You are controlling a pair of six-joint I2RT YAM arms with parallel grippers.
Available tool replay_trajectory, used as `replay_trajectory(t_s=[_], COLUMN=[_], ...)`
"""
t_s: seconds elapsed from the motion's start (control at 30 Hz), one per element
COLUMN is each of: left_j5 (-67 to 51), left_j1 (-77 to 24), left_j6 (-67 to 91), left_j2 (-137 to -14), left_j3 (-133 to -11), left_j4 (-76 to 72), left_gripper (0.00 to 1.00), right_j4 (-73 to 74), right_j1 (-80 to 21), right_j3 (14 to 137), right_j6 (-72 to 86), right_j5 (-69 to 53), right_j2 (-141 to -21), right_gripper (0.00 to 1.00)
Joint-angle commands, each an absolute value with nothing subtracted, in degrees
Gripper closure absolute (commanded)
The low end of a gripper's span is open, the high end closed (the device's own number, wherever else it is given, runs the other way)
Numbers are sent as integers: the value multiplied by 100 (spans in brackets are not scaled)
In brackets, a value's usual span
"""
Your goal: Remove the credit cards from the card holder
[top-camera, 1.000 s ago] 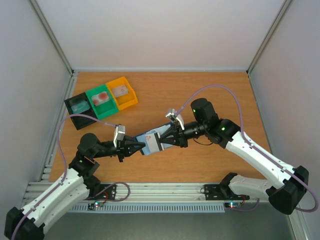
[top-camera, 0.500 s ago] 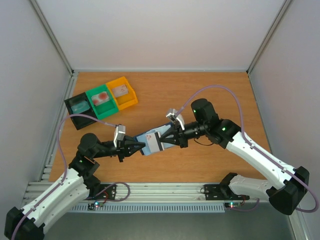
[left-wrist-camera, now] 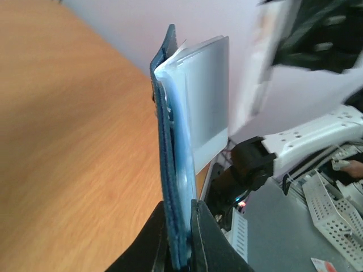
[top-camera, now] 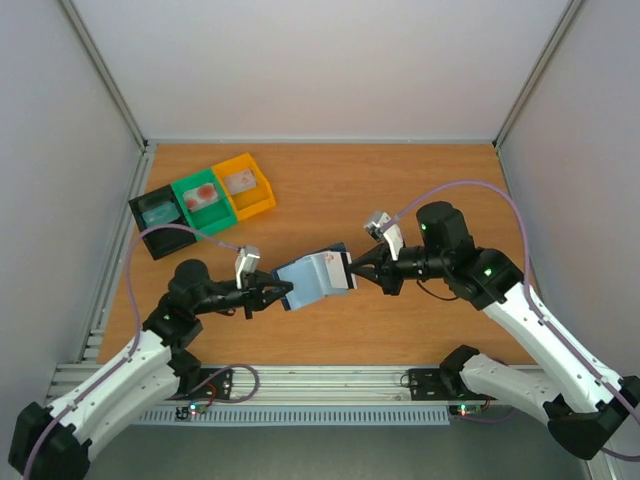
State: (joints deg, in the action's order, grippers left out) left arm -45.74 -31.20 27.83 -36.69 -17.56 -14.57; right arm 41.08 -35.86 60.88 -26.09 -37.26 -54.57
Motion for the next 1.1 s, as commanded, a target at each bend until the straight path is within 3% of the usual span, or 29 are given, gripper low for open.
replay_trajectory(t_s=[0.0, 0.17, 0.3, 0.43, 0.47, 0.5, 0.57, 0.6, 0.77, 0.9, 1.07], left_j5=[-3963, -3809, -2991, -3293, -3205, -3011, -2572, -2285, -1921, -2306, -4486], left_j1=[-3112, -3094, -2977, -2901, -2900, -2900, -2900, -2894, -2701, -2590, -2583], left_j6=[2949, 2911, 2849, 2841, 2839, 2847, 2777, 2711, 2442, 1352, 195], left_j2=[-4269, -5008, -5590, -6234, -6339, -6412, -6473, -6463, -6058, -5041, -3577], left_j3=[-2058, -2288, -2626, -2399, -2373, -2409, -2541, -2629, -2884, -3317, -3456], left_j4=[-274, -47, 1158, 1000, 942, 974, 1122, 1280, 1525, 1569, 739], left_gripper=[100, 100, 100, 99, 96, 86, 53, 43, 16, 8, 12], right_j4=[4315, 4323, 4332, 4338, 4329, 4325, 4297, 4256, 4029, 3999, 3746], right_j1=[-3526, -3533, -3533, -3533, -3531, -3531, -3533, -3532, -3533, -3526, -3526], right_j3=[6330, 6345, 6390, 6408, 6400, 6411, 6432, 6429, 6478, 6693, 6946], right_j6=[-2742, -2764, -2737, -2755, -2766, -2777, -2773, -2767, -2681, -2644, -2718], right_j5=[-3607, -3743, -3916, -4178, -4224, -4269, -4360, -4419, -4591, -4620, -4973], right_j2=[-5167, -5175, -5255, -5392, -5423, -5457, -5504, -5517, -5520, -5594, -5743], right_gripper=[99, 99, 99, 99, 99, 99, 99, 99, 99, 99, 99])
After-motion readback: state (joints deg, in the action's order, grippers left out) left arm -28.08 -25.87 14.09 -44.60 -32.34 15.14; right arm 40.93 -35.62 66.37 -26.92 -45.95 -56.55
